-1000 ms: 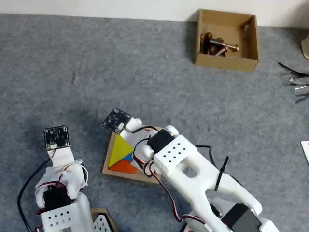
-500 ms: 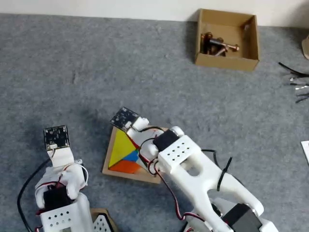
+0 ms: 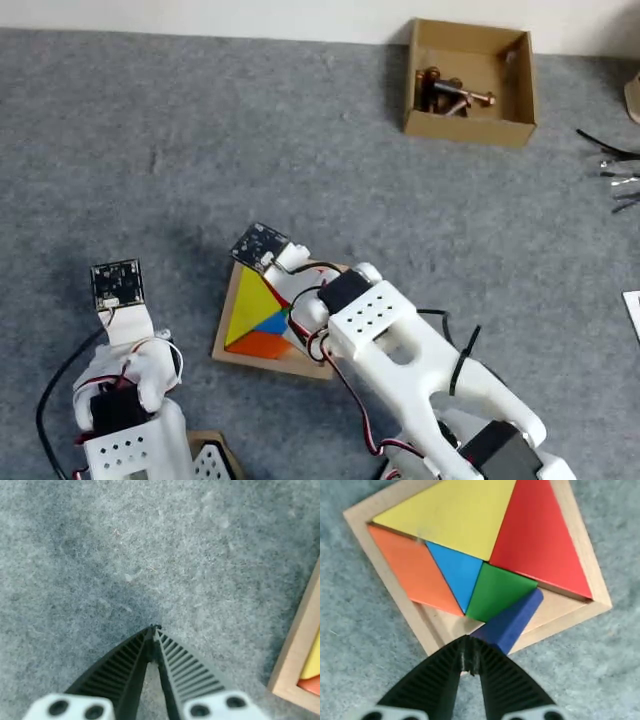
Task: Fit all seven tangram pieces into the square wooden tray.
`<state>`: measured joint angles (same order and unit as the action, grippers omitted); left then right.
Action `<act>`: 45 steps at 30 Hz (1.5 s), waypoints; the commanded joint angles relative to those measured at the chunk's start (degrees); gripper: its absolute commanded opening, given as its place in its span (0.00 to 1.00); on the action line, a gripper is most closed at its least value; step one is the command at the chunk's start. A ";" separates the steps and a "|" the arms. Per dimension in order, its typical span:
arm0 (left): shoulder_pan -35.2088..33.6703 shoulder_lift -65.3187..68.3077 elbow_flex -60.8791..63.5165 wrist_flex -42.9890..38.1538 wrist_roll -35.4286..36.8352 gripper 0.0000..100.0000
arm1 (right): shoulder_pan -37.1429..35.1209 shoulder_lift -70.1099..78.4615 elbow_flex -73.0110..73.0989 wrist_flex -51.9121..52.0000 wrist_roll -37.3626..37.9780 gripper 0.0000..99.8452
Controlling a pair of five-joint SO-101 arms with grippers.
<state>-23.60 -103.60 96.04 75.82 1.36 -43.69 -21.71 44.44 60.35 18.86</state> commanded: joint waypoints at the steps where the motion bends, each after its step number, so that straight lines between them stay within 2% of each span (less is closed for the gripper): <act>1: -0.75 -0.31 1.10 0.18 0.62 0.01 | 0.84 -0.22 -0.31 -1.01 0.62 0.00; 17: -0.75 -0.31 1.10 0.18 0.62 0.01 | 0.31 -0.66 -5.14 -0.75 0.18 0.00; 25: -0.75 -0.31 1.10 0.18 0.62 0.01 | 0.75 -0.48 -9.98 3.82 0.35 0.00; 34: -0.75 -0.31 1.10 0.18 0.62 0.01 | 6.29 -0.48 -5.49 -3.30 0.62 0.00; 45: -0.75 -0.31 1.10 0.18 0.62 0.01 | 6.64 -0.04 -1.63 -4.97 0.62 0.00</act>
<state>-23.60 -103.60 96.04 75.82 1.36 -37.98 -21.36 41.80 56.92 18.86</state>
